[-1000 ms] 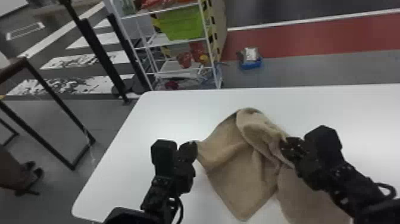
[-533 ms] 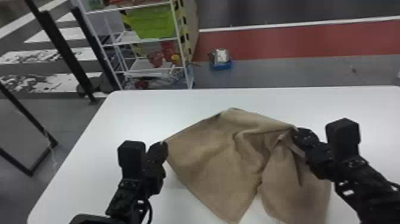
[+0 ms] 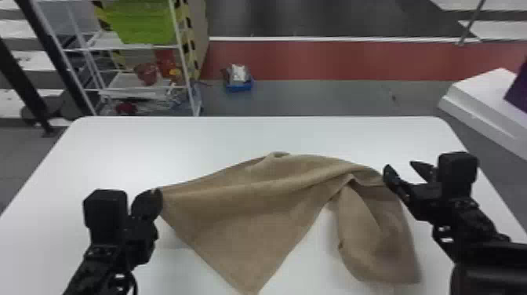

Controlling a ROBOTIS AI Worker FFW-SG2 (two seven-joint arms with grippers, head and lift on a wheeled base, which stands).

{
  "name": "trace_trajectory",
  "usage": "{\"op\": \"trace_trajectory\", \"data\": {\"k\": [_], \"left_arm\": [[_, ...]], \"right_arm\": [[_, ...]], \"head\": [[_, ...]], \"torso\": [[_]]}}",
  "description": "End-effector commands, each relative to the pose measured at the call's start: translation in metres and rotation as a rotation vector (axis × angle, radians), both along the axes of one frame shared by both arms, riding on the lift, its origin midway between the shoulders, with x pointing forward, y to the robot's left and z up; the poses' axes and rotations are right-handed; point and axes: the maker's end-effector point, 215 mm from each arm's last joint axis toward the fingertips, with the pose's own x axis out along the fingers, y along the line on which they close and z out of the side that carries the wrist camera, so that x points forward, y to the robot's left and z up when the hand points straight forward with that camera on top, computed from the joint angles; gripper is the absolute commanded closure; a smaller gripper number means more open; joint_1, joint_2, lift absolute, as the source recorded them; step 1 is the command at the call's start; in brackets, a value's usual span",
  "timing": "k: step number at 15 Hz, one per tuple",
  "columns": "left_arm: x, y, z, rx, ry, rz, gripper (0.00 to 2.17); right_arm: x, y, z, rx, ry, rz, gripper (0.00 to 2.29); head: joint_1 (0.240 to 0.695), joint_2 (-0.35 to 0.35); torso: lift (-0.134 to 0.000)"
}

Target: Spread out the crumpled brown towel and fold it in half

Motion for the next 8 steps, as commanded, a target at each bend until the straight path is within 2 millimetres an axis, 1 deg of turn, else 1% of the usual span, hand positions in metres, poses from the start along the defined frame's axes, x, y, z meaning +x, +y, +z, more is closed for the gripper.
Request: {"op": "trace_trajectory", "data": {"k": [1, 2, 4, 6, 7, 8], "left_arm": [[0.002, 0.0, 0.001, 0.001, -0.002, -0.001, 1.44], [0.002, 0.0, 0.001, 0.0, -0.002, 0.0, 1.44], [0.002, -0.001, 0.001, 0.002, -0.002, -0.001, 1.44], [0.001, -0.001, 0.0, 0.002, 0.001, -0.001, 1.44], [0.002, -0.001, -0.001, 0.003, 0.003, -0.002, 1.44], [0.003, -0.008, 0.0, 0.002, 0.0, -0.012, 1.44]], "right_arm": [[0.001, -0.036, 0.002, -0.03, 0.005, -0.035, 0.23], [0.0, -0.051, 0.005, -0.035, 0.004, -0.058, 0.23], [-0.003, -0.068, 0.011, -0.025, -0.004, -0.077, 0.23], [-0.024, -0.056, 0.016, 0.011, -0.002, -0.042, 0.19], [-0.038, -0.043, 0.017, 0.014, 0.01, -0.017, 0.1], [-0.051, -0.036, 0.017, 0.023, 0.026, -0.006, 0.1]], "head": [[0.695, -0.03], [0.695, -0.048], [0.695, -0.078], [0.695, -0.104], [0.695, -0.107], [0.695, -0.107]], "torso": [[-0.124], [-0.124], [-0.124], [-0.124], [-0.124], [-0.124]]}}
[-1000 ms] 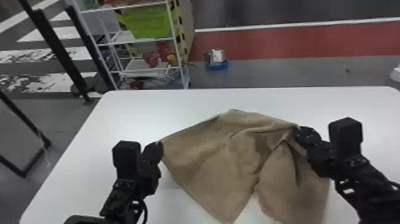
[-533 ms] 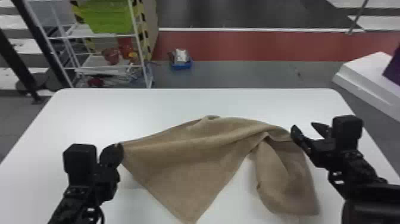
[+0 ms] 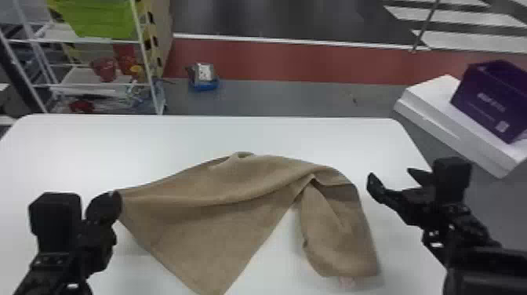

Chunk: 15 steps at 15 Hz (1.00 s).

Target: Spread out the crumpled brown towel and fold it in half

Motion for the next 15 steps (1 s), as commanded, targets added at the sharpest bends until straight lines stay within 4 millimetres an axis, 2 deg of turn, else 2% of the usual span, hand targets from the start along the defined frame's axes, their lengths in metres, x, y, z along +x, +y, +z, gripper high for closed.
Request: {"op": "trace_trajectory", "data": {"k": [1, 6, 8, 11, 15], "left_arm": [[0.003, -0.007, -0.001, 0.005, 0.003, -0.01, 1.44], [0.004, -0.008, -0.007, 0.002, 0.018, -0.009, 1.44], [0.004, -0.008, -0.008, -0.001, 0.019, -0.007, 1.44], [0.004, -0.012, -0.01, -0.006, 0.021, -0.009, 1.44], [0.004, -0.012, -0.01, -0.005, 0.021, -0.009, 1.44]], "right_arm": [[-0.03, 0.016, -0.005, 0.038, 0.067, 0.021, 0.1], [-0.098, 0.045, -0.024, 0.14, 0.274, 0.072, 0.22], [-0.11, 0.054, -0.029, 0.171, 0.312, 0.096, 0.28], [-0.121, 0.056, -0.04, 0.228, 0.367, 0.093, 0.29], [-0.145, 0.076, -0.055, 0.295, 0.445, 0.122, 0.29]], "head": [[0.695, -0.102], [0.695, -0.073], [0.695, -0.063], [0.695, -0.053], [0.695, -0.044]], "torso": [[-0.124], [-0.124], [-0.124], [-0.124], [-0.124]]}}
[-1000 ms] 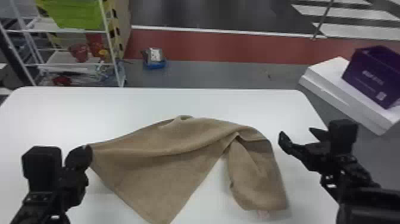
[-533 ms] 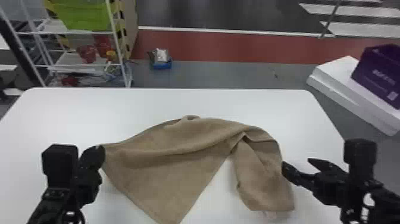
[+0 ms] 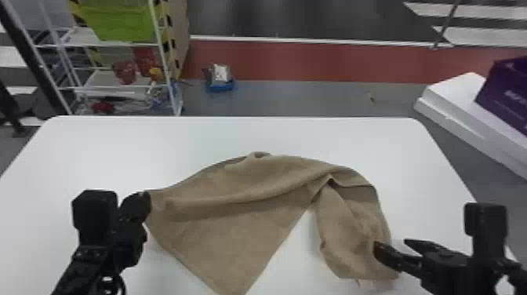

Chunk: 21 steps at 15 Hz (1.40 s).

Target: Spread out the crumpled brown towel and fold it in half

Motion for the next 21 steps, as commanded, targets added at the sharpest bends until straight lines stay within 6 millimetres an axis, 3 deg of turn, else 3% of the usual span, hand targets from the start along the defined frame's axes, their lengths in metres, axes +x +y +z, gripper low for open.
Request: {"op": "trace_trajectory", "data": {"k": [1, 3, 5, 6, 10, 12, 14, 16, 18, 21], "left_arm": [[0.0, 0.0, 0.0, 0.0, 0.0, 0.0, 1.44], [0.0, 0.0, 0.0, -0.002, 0.0, 0.0, 1.44], [0.0, -0.001, 0.0, -0.002, 0.0, -0.002, 1.44], [0.0, -0.001, 0.0, -0.002, 0.0, -0.002, 1.44], [-0.001, 0.002, 0.001, -0.001, -0.001, 0.001, 1.44], [-0.002, 0.004, 0.002, 0.001, -0.001, 0.003, 1.44], [-0.004, 0.006, 0.002, 0.0, -0.001, 0.006, 1.44], [-0.005, 0.011, 0.003, 0.002, -0.003, 0.012, 1.44], [-0.005, 0.011, 0.007, 0.005, -0.009, 0.014, 1.44], [-0.003, 0.007, 0.009, 0.003, -0.01, 0.001, 1.44]], "right_arm": [[-0.01, 0.008, -0.007, 0.029, 0.029, 0.009, 0.29], [-0.009, 0.009, -0.01, 0.032, 0.033, 0.009, 0.54], [-0.005, 0.007, -0.012, 0.032, 0.038, 0.008, 1.19], [-0.002, 0.004, -0.014, 0.031, 0.052, 0.001, 1.4], [0.01, 0.004, -0.015, 0.04, 0.063, -0.008, 1.47], [0.018, 0.002, -0.007, 0.037, 0.041, -0.007, 1.66], [0.033, -0.015, 0.01, 0.03, 0.002, -0.04, 1.66], [0.06, -0.04, 0.041, 0.014, -0.071, -0.077, 1.66], [0.098, -0.059, 0.071, -0.019, -0.157, -0.067, 1.66], [0.149, -0.094, 0.094, -0.134, -0.235, -0.09, 1.66]], "head": [[0.695, -0.039], [0.695, -0.031], [0.695, -0.028], [0.695, -0.028], [0.695, -0.033], [0.695, -0.032], [0.695, -0.03], [0.695, -0.043], [0.695, -0.062], [0.695, -0.086]], "torso": [[-0.124], [-0.124], [-0.124], [-0.124], [-0.124], [-0.124], [-0.124], [-0.124], [-0.124], [-0.124]]}}
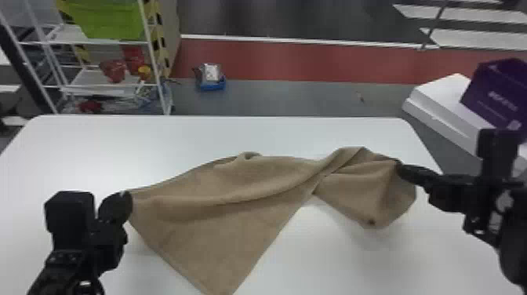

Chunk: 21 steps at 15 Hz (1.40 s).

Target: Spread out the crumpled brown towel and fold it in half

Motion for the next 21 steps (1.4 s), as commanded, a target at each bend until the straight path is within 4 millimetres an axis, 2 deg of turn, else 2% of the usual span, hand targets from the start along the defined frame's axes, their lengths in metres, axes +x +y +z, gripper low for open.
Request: {"op": "trace_trajectory", "data": {"k": [1, 3, 4, 6, 7, 9, 10, 14, 16, 17, 18, 19, 21], "left_arm": [[-0.001, 0.0, 0.0, 0.0, 0.01, 0.0, 1.44], [-0.001, 0.003, 0.0, 0.003, 0.014, 0.004, 1.44], [-0.002, 0.004, -0.001, 0.004, 0.017, 0.006, 1.44], [-0.003, 0.003, -0.002, 0.003, 0.024, 0.003, 1.44], [-0.003, 0.003, -0.002, 0.005, 0.024, 0.005, 1.44], [-0.003, 0.004, -0.002, 0.006, 0.025, 0.006, 1.44], [-0.003, 0.007, -0.003, 0.009, 0.026, 0.011, 1.44], [0.008, 0.009, 0.003, 0.015, 0.012, 0.006, 1.44], [0.009, 0.01, 0.003, 0.015, 0.018, 0.009, 1.44], [0.009, 0.011, 0.003, 0.015, 0.018, 0.008, 1.44], [0.009, 0.01, 0.003, 0.013, 0.018, 0.008, 1.44], [0.009, 0.01, 0.003, 0.013, 0.018, 0.008, 1.44], [0.008, 0.014, 0.004, 0.016, 0.017, 0.015, 1.44]], "right_arm": [[0.04, -0.029, 0.013, -0.07, -0.019, -0.034, 1.66], [0.062, -0.039, 0.029, -0.107, -0.034, -0.041, 1.66], [0.075, -0.04, 0.047, -0.137, -0.084, -0.041, 1.66], [0.086, -0.04, 0.073, -0.177, -0.174, -0.029, 1.66], [0.079, -0.036, 0.066, -0.177, -0.162, -0.006, 1.66], [0.034, -0.021, 0.033, -0.164, -0.091, 0.042, 1.66], [0.012, -0.022, 0.013, -0.192, -0.071, 0.05, 1.65], [-0.041, -0.052, -0.039, -0.231, -0.002, 0.028, 1.61], [-0.064, -0.067, -0.066, -0.246, 0.082, 0.018, 1.26], [-0.074, -0.072, -0.075, -0.234, 0.119, 0.011, 0.97], [-0.079, -0.08, -0.073, -0.217, 0.12, 0.003, 0.42], [-0.08, -0.087, -0.066, -0.192, 0.104, -0.01, 0.07], [-0.065, -0.089, -0.036, -0.072, 0.031, 0.007, 0.01]], "head": [[0.695, -0.105], [0.695, -0.127], [0.695, -0.133], [0.695, -0.14], [0.695, -0.141], [0.695, -0.135], [0.695, -0.131], [0.695, -0.137], [0.695, -0.153], [0.695, -0.161], [0.695, -0.176], [0.695, -0.183], [0.695, -0.199]], "torso": [[-0.124], [-0.124], [-0.124], [-0.124], [-0.124], [-0.124], [-0.124], [-0.124], [-0.124], [-0.124], [-0.124], [-0.124], [-0.124]]}}
